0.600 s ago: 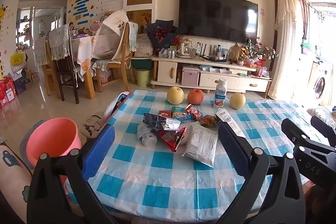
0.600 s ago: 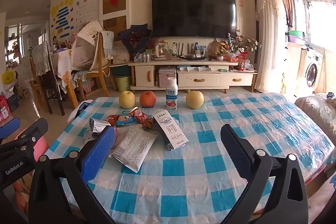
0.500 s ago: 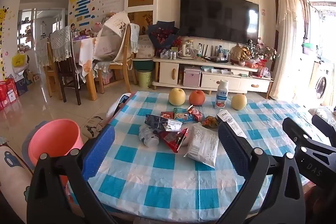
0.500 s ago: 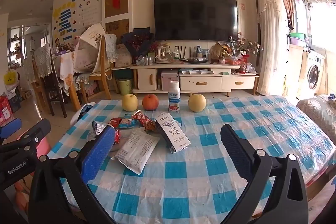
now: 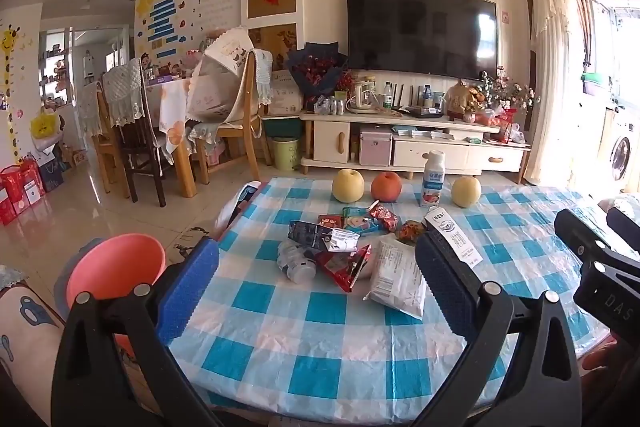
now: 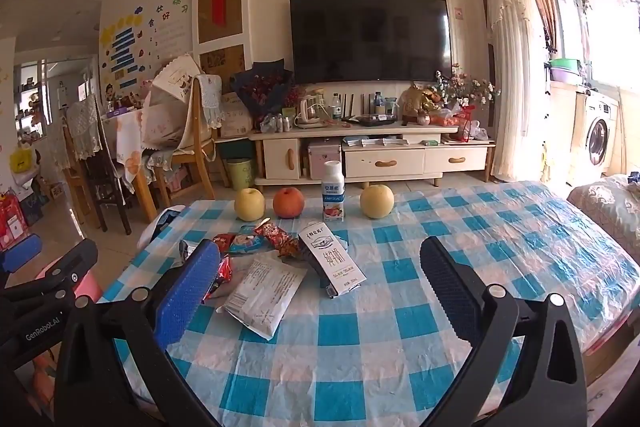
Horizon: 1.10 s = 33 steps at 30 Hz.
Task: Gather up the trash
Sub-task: 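Move both tools toward the snack packets and cartons on the table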
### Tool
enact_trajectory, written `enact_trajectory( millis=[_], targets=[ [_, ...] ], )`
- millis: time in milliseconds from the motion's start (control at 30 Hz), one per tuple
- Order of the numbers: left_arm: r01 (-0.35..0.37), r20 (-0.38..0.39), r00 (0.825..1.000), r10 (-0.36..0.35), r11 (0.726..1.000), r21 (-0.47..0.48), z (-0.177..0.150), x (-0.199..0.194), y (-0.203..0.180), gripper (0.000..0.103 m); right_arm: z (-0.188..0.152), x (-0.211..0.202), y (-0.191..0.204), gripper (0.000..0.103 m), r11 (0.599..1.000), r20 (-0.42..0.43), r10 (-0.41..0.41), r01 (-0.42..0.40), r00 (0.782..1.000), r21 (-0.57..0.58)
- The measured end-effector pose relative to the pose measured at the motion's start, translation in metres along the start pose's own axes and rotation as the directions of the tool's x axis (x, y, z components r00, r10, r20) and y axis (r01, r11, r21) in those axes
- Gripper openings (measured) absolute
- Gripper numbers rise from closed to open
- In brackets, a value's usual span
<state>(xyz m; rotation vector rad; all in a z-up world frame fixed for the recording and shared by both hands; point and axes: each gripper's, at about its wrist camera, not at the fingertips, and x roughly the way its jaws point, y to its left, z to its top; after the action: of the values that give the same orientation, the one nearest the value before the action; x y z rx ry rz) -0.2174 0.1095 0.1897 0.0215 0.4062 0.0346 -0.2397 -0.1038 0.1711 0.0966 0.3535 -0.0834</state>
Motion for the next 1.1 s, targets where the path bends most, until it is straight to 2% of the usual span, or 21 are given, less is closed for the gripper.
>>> enact_trajectory(
  millis=[433,633,1100],
  targets=[
    [-0.034,-0.028,0.999,0.034,0.999,0.004,-0.002,0.006,0.006,0.099,-0.003,0.007,0.003,0.099,0.999,-0.047,0.028,-0.03,0.999,-0.04],
    [-0.036,-0.038,0.999,0.037,0.999,0.008,-0.002,0.009,0.006,0.099,-0.003,0.008,0.007,0.099,0.996,-0.044,0.008,-0.011,0.999,-0.085],
    [-0.045,-0.076,0.996,0.046,0.999,0.018,-0.014,0.029,0.003,0.099,-0.01,0.025,0.004,0.099,0.997,-0.133,0.06,-0.065,0.989,-0.033]
  ],
)
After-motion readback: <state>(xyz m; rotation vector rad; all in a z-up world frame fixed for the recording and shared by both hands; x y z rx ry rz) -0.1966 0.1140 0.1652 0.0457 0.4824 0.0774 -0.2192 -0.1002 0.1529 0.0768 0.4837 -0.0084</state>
